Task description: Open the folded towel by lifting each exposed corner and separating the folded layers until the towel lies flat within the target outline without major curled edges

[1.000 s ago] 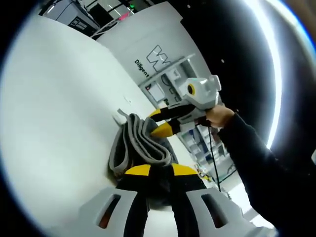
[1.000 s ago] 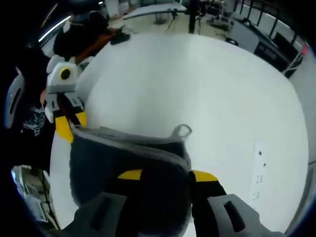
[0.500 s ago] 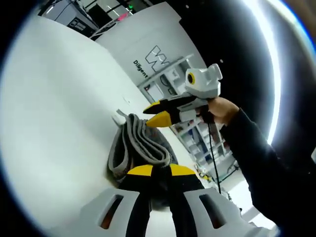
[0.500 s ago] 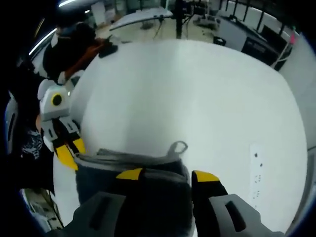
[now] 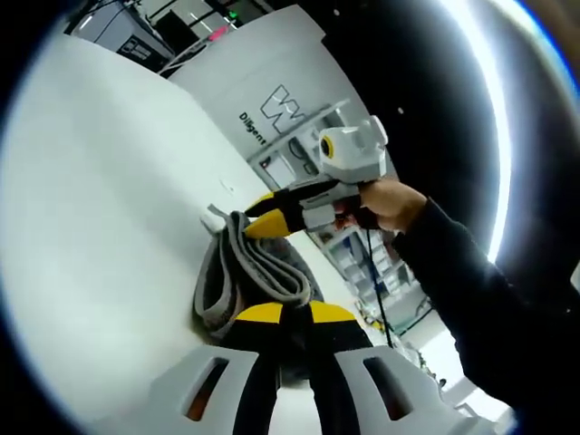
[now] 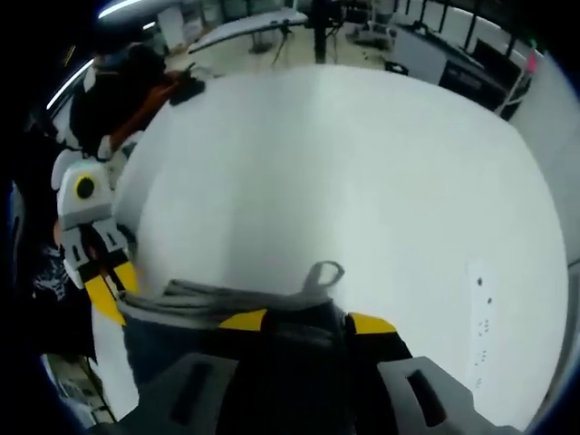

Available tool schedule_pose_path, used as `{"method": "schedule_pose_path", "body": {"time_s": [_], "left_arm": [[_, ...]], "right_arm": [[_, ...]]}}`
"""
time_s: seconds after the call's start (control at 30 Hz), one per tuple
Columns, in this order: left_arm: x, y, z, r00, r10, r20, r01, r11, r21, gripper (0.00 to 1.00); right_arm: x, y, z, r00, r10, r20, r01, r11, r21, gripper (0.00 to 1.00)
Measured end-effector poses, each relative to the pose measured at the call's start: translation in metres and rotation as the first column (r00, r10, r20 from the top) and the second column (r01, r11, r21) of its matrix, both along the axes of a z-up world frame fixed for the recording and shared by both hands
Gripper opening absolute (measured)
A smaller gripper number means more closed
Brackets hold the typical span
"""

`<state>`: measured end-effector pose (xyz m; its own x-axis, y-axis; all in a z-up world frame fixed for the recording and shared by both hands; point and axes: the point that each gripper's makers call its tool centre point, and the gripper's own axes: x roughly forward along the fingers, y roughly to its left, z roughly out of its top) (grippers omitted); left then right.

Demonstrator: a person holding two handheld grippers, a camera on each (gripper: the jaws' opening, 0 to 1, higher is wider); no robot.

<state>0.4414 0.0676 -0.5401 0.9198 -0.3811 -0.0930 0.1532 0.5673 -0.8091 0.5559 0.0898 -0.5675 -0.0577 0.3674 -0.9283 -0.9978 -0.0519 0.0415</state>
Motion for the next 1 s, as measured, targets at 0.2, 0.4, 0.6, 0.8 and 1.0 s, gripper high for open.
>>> {"method": "schedule_pose_path", "body": {"time_s": [0.2,0.4,0.6,0.8,1.0], "left_arm": [[0.001,0.0,-0.001,1.0,0.001,-0.001,-0.001,1.0,-0.003,0.06],[0.0,0.001,-0.002,1.0,0.001,-0.003,-0.001,1.0,-0.008,0.06],[-0.003,-0.003,-0.002,1.0,0.0,-0.001,0.0,1.0,-0.009,0.06],[-0.007,-0.008,-0.003,1.0,-0.001,0.002,0.001,1.0,-0.006,0.06],[-0.01,-0.01,-0.003,1.0,-0.001,0.003,0.001,1.0,-0.006,0.06]], "right_arm": [[0.009,-0.007,0.006,0.999,-0.025,0.023,0.025,1.0,-0.011,0.32],[0.007,-0.015,0.004,1.0,-0.012,-0.007,0.012,1.0,-0.008,0.32],[-0.005,-0.015,-0.008,0.999,0.031,-0.008,-0.031,0.999,-0.016,0.27],[-0.009,-0.018,-0.011,0.998,0.052,-0.031,-0.053,0.998,-0.019,0.26],[-0.01,-0.02,-0.014,0.997,0.066,-0.026,-0.067,0.998,-0.016,0.23]]}}
